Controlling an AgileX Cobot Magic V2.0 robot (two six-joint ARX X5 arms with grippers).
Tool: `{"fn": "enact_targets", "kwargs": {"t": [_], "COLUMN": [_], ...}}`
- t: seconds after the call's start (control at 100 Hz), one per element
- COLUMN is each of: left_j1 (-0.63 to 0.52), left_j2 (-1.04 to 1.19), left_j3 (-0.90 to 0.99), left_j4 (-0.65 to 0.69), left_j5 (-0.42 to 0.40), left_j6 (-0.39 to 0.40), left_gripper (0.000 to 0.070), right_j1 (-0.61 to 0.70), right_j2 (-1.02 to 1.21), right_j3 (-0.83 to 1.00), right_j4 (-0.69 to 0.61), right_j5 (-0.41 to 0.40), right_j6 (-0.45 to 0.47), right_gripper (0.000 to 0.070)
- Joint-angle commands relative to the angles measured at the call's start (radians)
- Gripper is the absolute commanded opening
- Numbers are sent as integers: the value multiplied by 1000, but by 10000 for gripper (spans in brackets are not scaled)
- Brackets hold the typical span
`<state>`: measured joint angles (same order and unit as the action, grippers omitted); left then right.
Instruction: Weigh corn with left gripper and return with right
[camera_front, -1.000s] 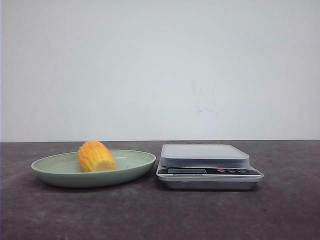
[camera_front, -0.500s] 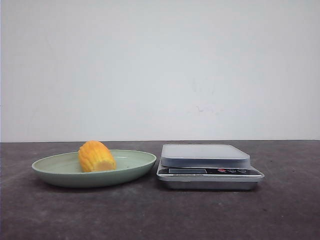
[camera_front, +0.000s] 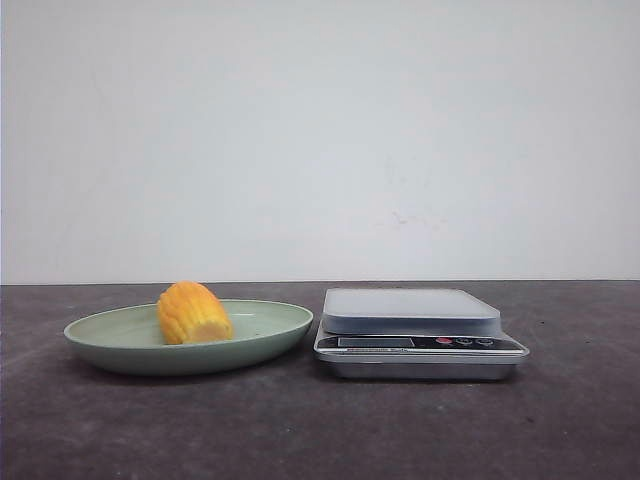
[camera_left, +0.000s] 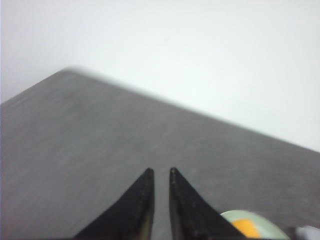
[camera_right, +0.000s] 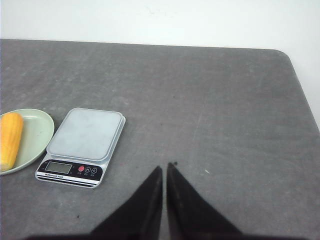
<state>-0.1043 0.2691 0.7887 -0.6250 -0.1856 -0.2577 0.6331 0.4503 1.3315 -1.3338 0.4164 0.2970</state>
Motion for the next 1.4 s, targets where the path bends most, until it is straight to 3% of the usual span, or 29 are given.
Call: {"fn": "enact_targets", "kwargs": {"t": [0.0, 0.18, 0.33, 0.75, 0.95, 1.39], "left_j1": [25, 45, 45, 47, 47, 53], "left_j2": [-50, -145, -172, -266, -266, -266], "left_j3": [-110, -412, -611, -774, -775, -773], "left_j4": [160, 418, 552, 562, 452, 446], "left_j5": [124, 145, 167, 167, 167, 167], "left_j6": [119, 32, 25, 99, 150, 152], "left_gripper": [12, 12, 12, 12, 12, 12], "right_j1": [6, 6, 6, 6, 6, 6], "right_j2": [3, 3, 3, 3, 3, 3], "right_j3": [11, 11, 11, 11, 11, 11], "right_j4": [9, 9, 9, 10, 9, 9], "right_j5": [3, 3, 3, 3, 3, 3], "right_j6": [16, 16, 16, 16, 16, 16], "right_gripper": [7, 7, 7, 7, 7, 7]}}
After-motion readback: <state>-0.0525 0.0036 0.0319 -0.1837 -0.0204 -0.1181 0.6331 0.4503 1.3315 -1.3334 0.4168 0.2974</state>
